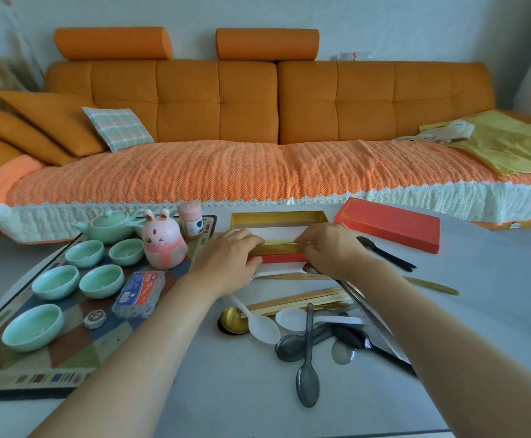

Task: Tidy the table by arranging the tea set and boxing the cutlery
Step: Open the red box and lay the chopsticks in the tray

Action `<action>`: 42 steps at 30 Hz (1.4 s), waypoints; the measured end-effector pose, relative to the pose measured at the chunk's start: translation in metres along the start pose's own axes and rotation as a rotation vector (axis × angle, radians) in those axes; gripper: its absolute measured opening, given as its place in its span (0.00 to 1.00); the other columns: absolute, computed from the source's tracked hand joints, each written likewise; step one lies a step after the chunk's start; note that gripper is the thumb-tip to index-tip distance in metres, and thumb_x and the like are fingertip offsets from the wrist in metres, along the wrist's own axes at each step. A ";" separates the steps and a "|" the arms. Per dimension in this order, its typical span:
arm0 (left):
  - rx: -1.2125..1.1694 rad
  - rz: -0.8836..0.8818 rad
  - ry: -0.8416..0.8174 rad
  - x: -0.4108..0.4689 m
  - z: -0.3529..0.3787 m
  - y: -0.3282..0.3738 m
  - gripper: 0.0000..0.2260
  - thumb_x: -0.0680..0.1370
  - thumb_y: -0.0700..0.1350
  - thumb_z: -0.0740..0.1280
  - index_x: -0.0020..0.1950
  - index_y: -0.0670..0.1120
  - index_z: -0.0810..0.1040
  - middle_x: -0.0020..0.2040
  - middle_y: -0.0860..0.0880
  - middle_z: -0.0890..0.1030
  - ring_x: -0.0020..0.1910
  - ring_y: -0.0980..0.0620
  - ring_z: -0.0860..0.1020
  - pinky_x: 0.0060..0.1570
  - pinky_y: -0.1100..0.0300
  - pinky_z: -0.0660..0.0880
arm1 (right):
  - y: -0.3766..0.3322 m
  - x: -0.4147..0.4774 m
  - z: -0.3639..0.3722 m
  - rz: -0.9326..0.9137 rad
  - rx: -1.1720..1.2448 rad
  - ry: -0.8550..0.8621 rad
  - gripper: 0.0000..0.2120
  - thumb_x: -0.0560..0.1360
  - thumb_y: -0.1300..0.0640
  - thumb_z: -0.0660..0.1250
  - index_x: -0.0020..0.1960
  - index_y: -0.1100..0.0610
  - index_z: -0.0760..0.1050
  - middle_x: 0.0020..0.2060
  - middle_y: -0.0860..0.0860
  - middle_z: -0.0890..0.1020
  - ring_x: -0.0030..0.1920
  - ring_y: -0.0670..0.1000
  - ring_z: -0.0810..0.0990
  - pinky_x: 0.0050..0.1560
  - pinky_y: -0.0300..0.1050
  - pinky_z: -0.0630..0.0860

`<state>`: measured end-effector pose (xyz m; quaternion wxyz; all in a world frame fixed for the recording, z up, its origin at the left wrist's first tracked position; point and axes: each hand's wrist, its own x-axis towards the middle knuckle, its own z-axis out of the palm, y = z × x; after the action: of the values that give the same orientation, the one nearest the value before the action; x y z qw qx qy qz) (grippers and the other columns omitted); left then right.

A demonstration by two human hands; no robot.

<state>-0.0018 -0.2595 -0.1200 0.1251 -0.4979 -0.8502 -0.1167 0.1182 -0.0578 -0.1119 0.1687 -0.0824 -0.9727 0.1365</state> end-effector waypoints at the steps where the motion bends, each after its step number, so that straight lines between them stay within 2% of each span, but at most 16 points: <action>1: -0.017 -0.019 -0.035 0.000 -0.001 0.000 0.20 0.80 0.54 0.60 0.72 0.53 0.69 0.69 0.55 0.74 0.67 0.51 0.71 0.64 0.54 0.66 | -0.001 -0.001 0.000 -0.011 -0.003 -0.039 0.18 0.75 0.62 0.57 0.55 0.51 0.83 0.49 0.46 0.83 0.50 0.49 0.78 0.62 0.51 0.69; 4: -0.052 -0.051 -0.110 -0.003 -0.002 -0.001 0.23 0.80 0.55 0.61 0.75 0.54 0.66 0.72 0.54 0.71 0.68 0.49 0.71 0.65 0.53 0.68 | -0.001 -0.001 0.000 -0.017 -0.070 -0.095 0.17 0.76 0.60 0.57 0.57 0.50 0.81 0.50 0.46 0.81 0.52 0.50 0.76 0.62 0.50 0.66; 7: -0.065 -0.003 -0.017 -0.005 -0.004 0.001 0.21 0.79 0.52 0.63 0.72 0.52 0.70 0.70 0.54 0.72 0.67 0.51 0.70 0.64 0.54 0.66 | -0.003 -0.003 0.001 -0.043 -0.073 0.018 0.17 0.76 0.61 0.59 0.60 0.52 0.80 0.56 0.48 0.80 0.59 0.52 0.74 0.60 0.49 0.65; 9: -0.066 0.039 0.096 -0.007 -0.008 0.003 0.17 0.77 0.48 0.66 0.66 0.50 0.75 0.62 0.53 0.75 0.62 0.51 0.71 0.60 0.54 0.68 | -0.009 -0.005 -0.002 -0.110 -0.076 0.151 0.15 0.73 0.63 0.62 0.55 0.53 0.82 0.53 0.49 0.80 0.56 0.53 0.75 0.57 0.50 0.68; 11: -0.080 0.062 0.191 -0.008 -0.012 0.006 0.09 0.75 0.46 0.68 0.55 0.51 0.79 0.53 0.54 0.77 0.53 0.51 0.74 0.52 0.53 0.72 | -0.019 -0.007 -0.007 -0.176 -0.038 0.215 0.12 0.72 0.65 0.64 0.49 0.53 0.83 0.46 0.49 0.81 0.46 0.51 0.77 0.49 0.49 0.75; 12: -0.102 0.063 0.194 -0.010 -0.015 0.008 0.06 0.75 0.45 0.67 0.50 0.52 0.79 0.49 0.55 0.77 0.49 0.51 0.75 0.47 0.53 0.74 | -0.024 -0.008 -0.010 -0.187 -0.015 0.173 0.11 0.72 0.64 0.65 0.47 0.53 0.84 0.45 0.48 0.81 0.43 0.49 0.77 0.46 0.48 0.77; 14: -0.171 0.026 0.098 -0.014 -0.019 0.013 0.04 0.75 0.46 0.65 0.45 0.53 0.79 0.44 0.56 0.78 0.43 0.52 0.77 0.41 0.55 0.76 | -0.034 -0.013 -0.013 -0.141 -0.007 -0.024 0.11 0.74 0.59 0.64 0.48 0.49 0.84 0.46 0.44 0.83 0.44 0.47 0.78 0.46 0.46 0.79; 16: -0.183 -0.013 -0.059 -0.019 -0.019 0.016 0.07 0.76 0.50 0.63 0.45 0.54 0.81 0.43 0.57 0.78 0.43 0.53 0.77 0.41 0.57 0.76 | -0.038 -0.018 -0.010 -0.100 -0.088 -0.183 0.12 0.75 0.56 0.62 0.50 0.46 0.83 0.51 0.43 0.83 0.50 0.47 0.79 0.51 0.46 0.78; 18: -0.142 -0.021 -0.142 -0.024 -0.016 0.015 0.09 0.76 0.54 0.62 0.47 0.55 0.82 0.45 0.57 0.76 0.47 0.54 0.75 0.44 0.57 0.75 | -0.041 -0.022 -0.006 -0.104 -0.173 -0.211 0.14 0.76 0.55 0.61 0.54 0.46 0.82 0.55 0.44 0.82 0.56 0.49 0.78 0.56 0.48 0.76; 21: -0.118 -0.039 -0.119 -0.028 -0.016 0.009 0.11 0.77 0.55 0.62 0.50 0.56 0.83 0.47 0.57 0.75 0.53 0.55 0.71 0.50 0.56 0.73 | -0.043 -0.024 -0.001 -0.152 -0.253 -0.173 0.15 0.77 0.56 0.60 0.57 0.47 0.81 0.57 0.46 0.82 0.59 0.51 0.75 0.62 0.50 0.71; 25: -0.054 -0.058 -0.113 -0.031 -0.019 0.002 0.13 0.78 0.52 0.62 0.59 0.56 0.81 0.53 0.57 0.77 0.57 0.54 0.70 0.55 0.56 0.69 | -0.045 -0.026 0.001 -0.162 -0.267 -0.167 0.12 0.78 0.53 0.63 0.59 0.46 0.79 0.56 0.45 0.80 0.60 0.50 0.73 0.63 0.47 0.66; 30: -0.067 -0.079 -0.125 -0.034 -0.018 -0.003 0.15 0.78 0.54 0.64 0.63 0.55 0.79 0.58 0.56 0.76 0.60 0.53 0.69 0.59 0.56 0.67 | -0.047 -0.025 0.003 -0.156 -0.273 -0.191 0.10 0.79 0.51 0.62 0.56 0.45 0.80 0.54 0.45 0.80 0.59 0.50 0.73 0.63 0.49 0.66; 34: -0.083 -0.037 -0.117 -0.033 -0.023 0.004 0.13 0.77 0.58 0.65 0.59 0.58 0.81 0.54 0.58 0.75 0.57 0.56 0.68 0.57 0.57 0.67 | -0.049 -0.024 0.006 -0.173 -0.277 -0.180 0.12 0.81 0.51 0.60 0.57 0.45 0.80 0.55 0.46 0.81 0.60 0.50 0.73 0.64 0.50 0.66; 36: -0.108 -0.032 -0.149 -0.033 -0.025 0.007 0.11 0.77 0.57 0.65 0.57 0.58 0.82 0.53 0.57 0.77 0.54 0.55 0.72 0.53 0.57 0.70 | -0.053 -0.024 0.008 -0.164 -0.184 -0.151 0.11 0.81 0.51 0.61 0.57 0.46 0.81 0.54 0.46 0.81 0.57 0.49 0.75 0.63 0.48 0.67; 39: -0.132 -0.051 -0.124 -0.032 -0.026 0.007 0.08 0.79 0.50 0.64 0.54 0.55 0.82 0.50 0.55 0.81 0.49 0.52 0.77 0.44 0.58 0.71 | -0.058 -0.022 0.008 -0.147 -0.030 -0.120 0.10 0.80 0.53 0.63 0.57 0.49 0.81 0.52 0.45 0.82 0.48 0.46 0.76 0.53 0.42 0.71; 42: -0.151 -0.122 -0.044 -0.030 -0.032 -0.001 0.07 0.80 0.47 0.62 0.51 0.52 0.80 0.47 0.54 0.80 0.46 0.52 0.77 0.40 0.58 0.70 | -0.058 -0.020 0.002 -0.091 0.082 -0.112 0.10 0.80 0.54 0.63 0.58 0.50 0.81 0.47 0.44 0.79 0.44 0.45 0.74 0.47 0.40 0.72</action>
<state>0.0146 -0.2945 -0.0995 0.0612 -0.4557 -0.8702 -0.1769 0.1289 -0.1180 -0.1029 0.1232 -0.0235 -0.9769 0.1729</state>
